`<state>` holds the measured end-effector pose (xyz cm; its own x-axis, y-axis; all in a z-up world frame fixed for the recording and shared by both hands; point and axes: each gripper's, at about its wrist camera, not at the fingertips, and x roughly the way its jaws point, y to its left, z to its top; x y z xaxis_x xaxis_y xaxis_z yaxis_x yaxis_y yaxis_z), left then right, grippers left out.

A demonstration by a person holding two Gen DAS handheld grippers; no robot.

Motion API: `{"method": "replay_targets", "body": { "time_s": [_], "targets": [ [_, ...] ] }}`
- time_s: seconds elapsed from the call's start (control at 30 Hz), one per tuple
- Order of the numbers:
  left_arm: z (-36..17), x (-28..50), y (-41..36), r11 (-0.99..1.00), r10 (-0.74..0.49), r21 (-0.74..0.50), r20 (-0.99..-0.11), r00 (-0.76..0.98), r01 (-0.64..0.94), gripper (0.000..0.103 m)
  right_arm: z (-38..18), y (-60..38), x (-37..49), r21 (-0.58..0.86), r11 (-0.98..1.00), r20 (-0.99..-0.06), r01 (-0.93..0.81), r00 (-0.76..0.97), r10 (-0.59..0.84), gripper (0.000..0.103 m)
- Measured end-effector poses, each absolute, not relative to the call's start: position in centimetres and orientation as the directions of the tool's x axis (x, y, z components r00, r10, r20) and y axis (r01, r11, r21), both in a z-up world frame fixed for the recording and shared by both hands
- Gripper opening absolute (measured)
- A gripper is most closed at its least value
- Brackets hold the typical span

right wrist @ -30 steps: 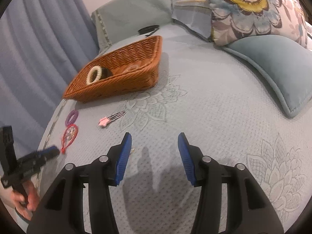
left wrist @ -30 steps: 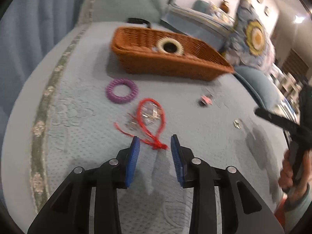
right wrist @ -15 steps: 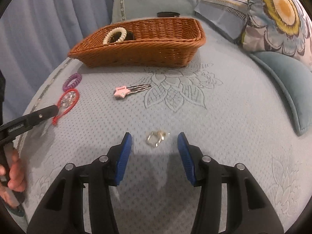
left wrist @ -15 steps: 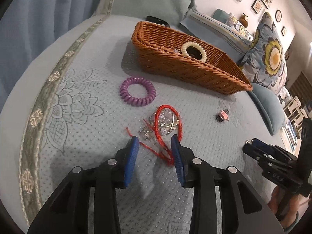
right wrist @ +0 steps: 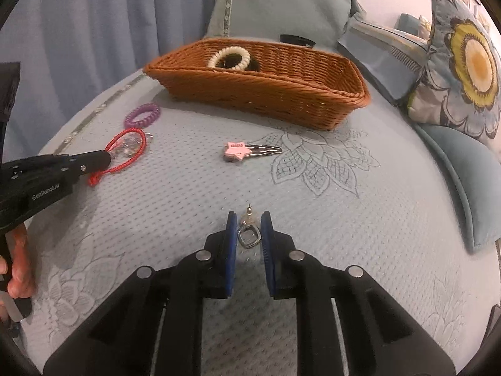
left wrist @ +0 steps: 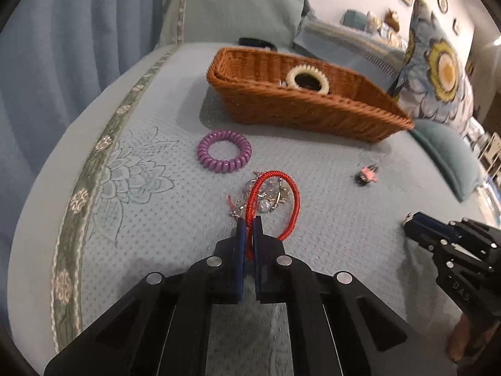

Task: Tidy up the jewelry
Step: 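Grasp the red string bracelet with the left tool while the right tool grasps the ring charm, then lower the red bracelet and ring charm into the basket and open both tools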

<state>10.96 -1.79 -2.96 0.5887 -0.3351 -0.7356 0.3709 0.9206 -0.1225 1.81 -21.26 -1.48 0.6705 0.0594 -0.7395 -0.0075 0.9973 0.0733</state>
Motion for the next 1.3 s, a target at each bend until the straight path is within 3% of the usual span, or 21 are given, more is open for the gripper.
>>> {"method": "replay_targets", "body": {
  "time_s": [0.13,0.43,0.77,1.03,1.3],
  "targets": [
    [-1.8,9.8,-0.3,0.905,-0.401,-0.199,-0.693,0.599,0.375,0.002,-0.2,-22.1,1.0,0.125,0.992,-0.703,-0.002,0.706,0.090,0.013],
    [2.9,9.8,-0.8,0.882,-0.460,-0.223,-0.594,0.660,0.414,0.002,2.9,-25.2,1.0,0.228,0.973,-0.631,0.033,0.767,0.121,0.013],
    [9.1,16.2,-5.1,0.868,-0.490,-0.185,-0.475,0.731,0.461,0.002,8.7,-27.7,9.3,0.254,0.967,-0.564,-0.011,0.810,0.158,0.013],
    [6.0,24.0,-8.0,0.880,-0.471,-0.222,-0.523,0.710,0.420,0.002,7.3,-29.1,16.8,0.288,0.958,-0.610,-0.013,0.768,0.194,0.013],
    [2.3,25.9,-9.4,0.890,-0.435,-0.171,-0.597,0.674,0.423,0.002,2.8,-29.7,20.6,0.295,0.955,-0.688,0.033,0.701,0.188,0.013]
  ]
}}
